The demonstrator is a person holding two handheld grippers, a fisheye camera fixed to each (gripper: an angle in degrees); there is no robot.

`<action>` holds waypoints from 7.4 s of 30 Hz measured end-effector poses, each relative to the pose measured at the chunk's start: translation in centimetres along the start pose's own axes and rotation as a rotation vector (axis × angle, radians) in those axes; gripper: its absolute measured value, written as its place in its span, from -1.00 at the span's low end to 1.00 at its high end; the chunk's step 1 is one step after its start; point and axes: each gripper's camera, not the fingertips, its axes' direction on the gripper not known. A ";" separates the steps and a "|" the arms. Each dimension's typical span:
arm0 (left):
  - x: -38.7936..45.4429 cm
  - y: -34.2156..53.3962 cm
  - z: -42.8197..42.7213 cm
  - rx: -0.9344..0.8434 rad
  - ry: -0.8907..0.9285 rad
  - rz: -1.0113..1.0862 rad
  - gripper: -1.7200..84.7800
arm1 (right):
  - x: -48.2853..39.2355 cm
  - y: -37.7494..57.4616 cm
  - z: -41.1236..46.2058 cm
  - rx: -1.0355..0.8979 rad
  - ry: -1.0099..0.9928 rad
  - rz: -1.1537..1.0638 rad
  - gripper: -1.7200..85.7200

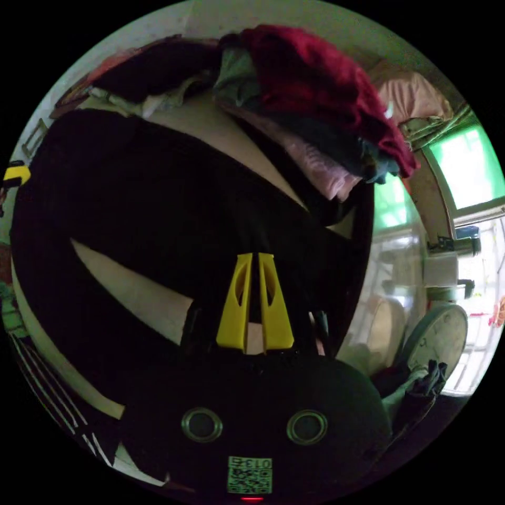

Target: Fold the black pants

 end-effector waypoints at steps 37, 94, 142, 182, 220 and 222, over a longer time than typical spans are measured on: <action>-39.5 21.5 -13.4 0.194 -0.051 -0.323 -0.93 | -42.1 -34.8 -16.0 0.236 -0.243 -0.555 -0.91; 23.5 -29.3 8.9 0.018 -0.170 0.412 -0.97 | 18.1 23.4 5.2 0.217 0.021 0.319 -0.94; 35.2 -40.6 21.0 0.102 -0.045 0.445 -0.81 | 24.5 23.9 10.5 0.124 0.031 0.457 -0.78; 26.9 -13.4 21.5 -0.209 0.108 0.690 -0.95 | 9.0 21.2 9.3 -0.258 0.116 0.092 -0.89; -30.4 75.4 6.8 0.360 0.546 -1.127 -0.57 | -27.5 25.3 -6.1 0.193 -0.374 -0.184 -0.92; -32.6 77.8 7.6 0.442 0.664 -1.153 -0.56 | -31.3 25.3 -6.1 0.150 -0.373 -0.253 -0.92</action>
